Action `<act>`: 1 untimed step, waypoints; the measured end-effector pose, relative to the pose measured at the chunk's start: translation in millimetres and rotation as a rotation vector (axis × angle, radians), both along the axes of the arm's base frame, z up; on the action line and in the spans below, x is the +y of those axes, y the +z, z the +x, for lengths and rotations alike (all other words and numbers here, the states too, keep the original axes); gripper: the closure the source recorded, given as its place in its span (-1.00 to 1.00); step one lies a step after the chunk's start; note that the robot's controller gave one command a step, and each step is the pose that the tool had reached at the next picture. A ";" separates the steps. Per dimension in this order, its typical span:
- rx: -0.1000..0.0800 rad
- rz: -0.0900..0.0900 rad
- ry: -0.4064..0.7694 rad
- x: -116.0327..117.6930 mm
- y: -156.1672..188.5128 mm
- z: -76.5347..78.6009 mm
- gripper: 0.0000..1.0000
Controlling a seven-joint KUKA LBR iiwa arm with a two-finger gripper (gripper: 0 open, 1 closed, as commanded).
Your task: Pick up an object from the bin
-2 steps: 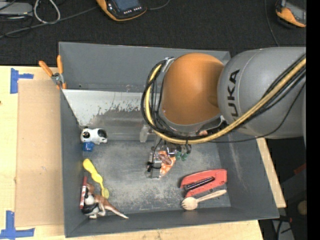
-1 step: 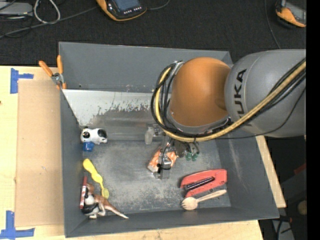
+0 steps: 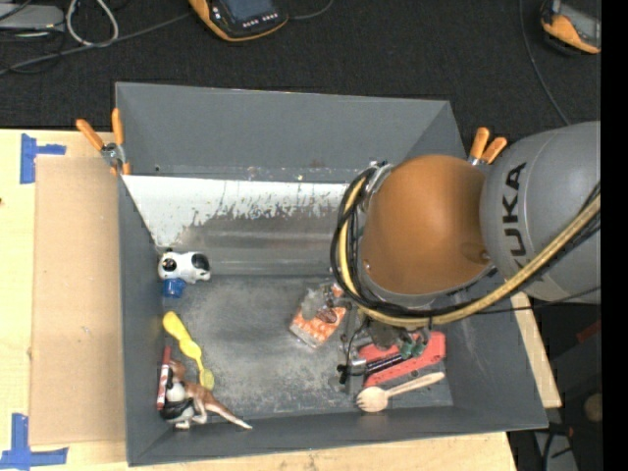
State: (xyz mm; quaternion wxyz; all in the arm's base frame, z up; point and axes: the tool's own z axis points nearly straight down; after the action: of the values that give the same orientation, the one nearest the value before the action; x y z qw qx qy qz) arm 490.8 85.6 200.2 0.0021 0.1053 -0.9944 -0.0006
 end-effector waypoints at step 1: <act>-0.001 -0.001 0.149 -52.7 -41.0 21.1 -1.00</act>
Offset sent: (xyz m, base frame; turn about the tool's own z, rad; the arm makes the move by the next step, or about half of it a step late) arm 0.0419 -0.0820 -0.0755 -0.3519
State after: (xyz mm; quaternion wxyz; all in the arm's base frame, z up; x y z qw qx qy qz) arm 511.9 32.9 159.2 0.0015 0.1790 -0.9838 0.0003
